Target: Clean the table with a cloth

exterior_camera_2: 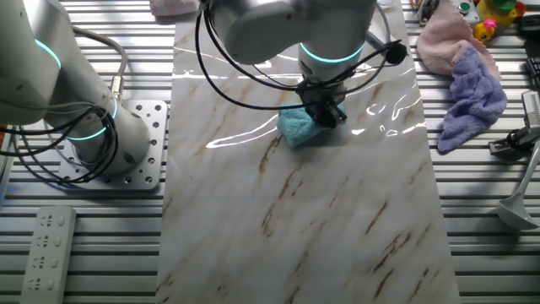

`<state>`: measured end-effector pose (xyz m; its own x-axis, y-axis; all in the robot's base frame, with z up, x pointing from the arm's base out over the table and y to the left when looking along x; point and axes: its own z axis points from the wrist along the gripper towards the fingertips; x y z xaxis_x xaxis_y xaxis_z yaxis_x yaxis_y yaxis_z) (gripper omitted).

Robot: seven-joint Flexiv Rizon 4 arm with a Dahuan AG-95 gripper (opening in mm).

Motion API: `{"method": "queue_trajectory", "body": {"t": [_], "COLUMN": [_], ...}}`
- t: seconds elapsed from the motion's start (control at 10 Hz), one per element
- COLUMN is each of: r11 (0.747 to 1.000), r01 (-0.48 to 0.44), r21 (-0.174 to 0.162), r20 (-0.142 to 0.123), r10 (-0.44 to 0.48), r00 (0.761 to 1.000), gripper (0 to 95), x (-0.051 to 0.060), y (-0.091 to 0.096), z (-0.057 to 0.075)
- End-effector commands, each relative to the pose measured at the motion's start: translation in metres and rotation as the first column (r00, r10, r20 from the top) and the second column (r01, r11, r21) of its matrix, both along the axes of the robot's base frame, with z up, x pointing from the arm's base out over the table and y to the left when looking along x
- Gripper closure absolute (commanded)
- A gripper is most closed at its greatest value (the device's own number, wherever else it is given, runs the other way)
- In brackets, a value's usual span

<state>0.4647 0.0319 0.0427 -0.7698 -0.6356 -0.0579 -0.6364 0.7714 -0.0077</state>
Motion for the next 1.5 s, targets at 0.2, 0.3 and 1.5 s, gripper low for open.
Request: {"method": "queue_trajectory", "body": {"t": [0.2,0.3,1.5], "r11": [0.999,0.998,0.996], "r01": [-0.006,-0.004,-0.069], "r21": [0.045,0.055,0.065], "r20": [-0.019,-0.023,-0.011], "r10": [0.007,0.005,0.070], "r00": [1.000,1.000,0.998], "gripper": [95.0,95.0,95.0], "x": [-0.001,-0.001,0.024], "y": [0.001,0.001,-0.030], "z": [0.001,0.001,-0.004]}}
